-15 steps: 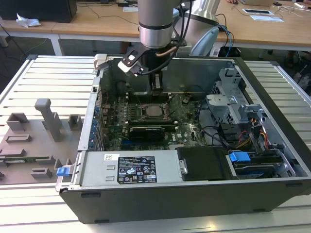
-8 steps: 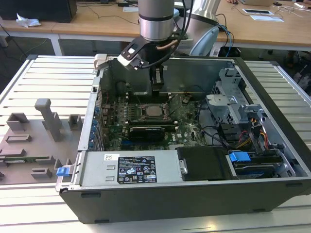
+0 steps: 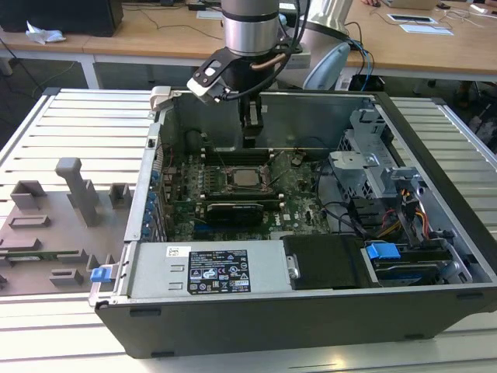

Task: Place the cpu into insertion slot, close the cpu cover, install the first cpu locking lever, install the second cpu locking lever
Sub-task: 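Place the cpu into insertion slot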

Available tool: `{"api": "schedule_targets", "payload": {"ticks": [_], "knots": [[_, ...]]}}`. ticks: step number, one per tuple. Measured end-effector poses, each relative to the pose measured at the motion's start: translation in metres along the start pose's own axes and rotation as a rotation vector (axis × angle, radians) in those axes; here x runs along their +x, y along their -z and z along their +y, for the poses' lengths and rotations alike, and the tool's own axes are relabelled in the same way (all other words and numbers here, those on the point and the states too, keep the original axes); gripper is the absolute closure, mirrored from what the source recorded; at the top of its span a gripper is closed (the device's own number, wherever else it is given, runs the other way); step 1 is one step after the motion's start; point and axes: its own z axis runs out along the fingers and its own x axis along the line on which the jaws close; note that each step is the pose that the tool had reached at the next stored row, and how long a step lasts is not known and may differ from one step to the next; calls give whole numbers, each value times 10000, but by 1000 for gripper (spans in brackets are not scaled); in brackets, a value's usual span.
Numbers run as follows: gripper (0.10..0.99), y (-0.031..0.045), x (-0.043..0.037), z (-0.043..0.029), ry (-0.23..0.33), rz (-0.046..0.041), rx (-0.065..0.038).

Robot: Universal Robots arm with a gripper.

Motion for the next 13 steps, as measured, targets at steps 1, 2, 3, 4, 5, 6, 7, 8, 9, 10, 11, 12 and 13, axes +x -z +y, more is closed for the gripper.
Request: {"api": "schedule_targets", "payload": {"ticks": [1, 2, 3, 4, 5, 6, 7, 8, 9, 10, 11, 12, 13], "knots": [[980, 34, 0, 2, -1, 0, 0], [980, 87, -1, 5, 0, 1, -1], [980, 138, -2, 8, 0, 0, 0], [980, 165, -2, 10, 0, 1, 0], [980, 196, -2, 12, 0, 0, 1], [980, 236, -3, 15, 0, 1, 0], [980, 263, -3, 16, 0, 0, 0], [980, 308, -4, 19, 0, -1, 0], [980, 316, -4, 20, 0, 1, -1], [980, 315, -4, 20, 0, 2, -2], [980, 316, -4, 20, 0, 2, -1], [980, 316, -4, 20, 1, 1, -1], [980, 316, -4, 20, 1, 1, 0]]}}
